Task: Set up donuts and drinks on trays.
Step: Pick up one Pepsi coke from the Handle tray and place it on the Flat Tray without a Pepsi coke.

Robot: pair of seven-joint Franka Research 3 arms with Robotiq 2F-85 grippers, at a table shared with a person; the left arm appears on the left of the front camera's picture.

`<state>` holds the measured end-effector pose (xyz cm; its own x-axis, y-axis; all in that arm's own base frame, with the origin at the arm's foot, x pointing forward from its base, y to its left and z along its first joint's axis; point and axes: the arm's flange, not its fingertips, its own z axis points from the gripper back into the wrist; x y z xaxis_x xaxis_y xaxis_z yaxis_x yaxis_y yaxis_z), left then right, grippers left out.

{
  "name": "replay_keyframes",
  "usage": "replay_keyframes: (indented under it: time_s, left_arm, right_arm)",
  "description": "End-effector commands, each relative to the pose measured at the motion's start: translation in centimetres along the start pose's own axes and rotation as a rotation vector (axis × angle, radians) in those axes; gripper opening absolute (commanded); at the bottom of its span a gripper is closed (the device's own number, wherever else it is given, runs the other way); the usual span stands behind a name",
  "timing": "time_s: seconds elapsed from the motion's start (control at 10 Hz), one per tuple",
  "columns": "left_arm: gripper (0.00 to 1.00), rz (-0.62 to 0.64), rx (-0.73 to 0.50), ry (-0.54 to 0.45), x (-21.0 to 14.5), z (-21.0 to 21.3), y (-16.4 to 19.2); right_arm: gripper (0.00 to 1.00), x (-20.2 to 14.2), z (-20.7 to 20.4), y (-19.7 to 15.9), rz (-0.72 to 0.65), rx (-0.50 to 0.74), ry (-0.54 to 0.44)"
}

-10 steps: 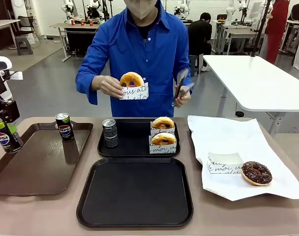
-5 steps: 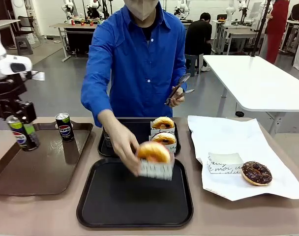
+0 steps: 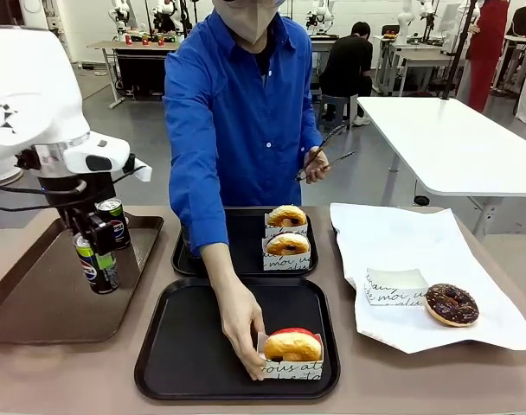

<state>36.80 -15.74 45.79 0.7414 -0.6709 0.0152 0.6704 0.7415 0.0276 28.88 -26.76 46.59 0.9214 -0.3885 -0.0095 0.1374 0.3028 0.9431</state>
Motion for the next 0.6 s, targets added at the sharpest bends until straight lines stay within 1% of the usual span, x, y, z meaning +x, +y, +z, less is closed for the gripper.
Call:
replay_keyframes:
  time_s: [0.0,0.1,0.2,0.3,0.4,0.5]
  left_arm:
    - [0.58,-0.064,0.036,-0.026,-0.3,-0.7,-0.6]
    - [0.58,-0.070,0.045,-0.025,-1.0,-0.5,-0.5]
    - [0.58,-0.110,0.068,0.018,-2.0,-0.2,0.3]
    - [0.58,-0.145,0.125,0.063,-4.4,0.3,1.4]
    - [0.58,-0.137,0.163,0.072,-7.2,0.5,2.0]
    - [0.58,-0.117,0.178,0.064,-9.3,0.7,2.4]
  right_arm:
    - [1.00,0.0,-0.1,0.0,0.006,0.022,-0.007]
    - [1.00,0.0,-0.1,0.0,0.006,0.022,-0.007]
    - [1.00,0.0,-0.1,0.0,0.006,0.022,-0.007]
    - [1.00,0.0,-0.1,0.0,0.006,0.022,-0.007]
    - [1.00,0.0,-0.1,0.0,0.006,0.022,-0.007]
    - [1.00,0.0,-0.1,0.0,0.006,0.022,-0.007]
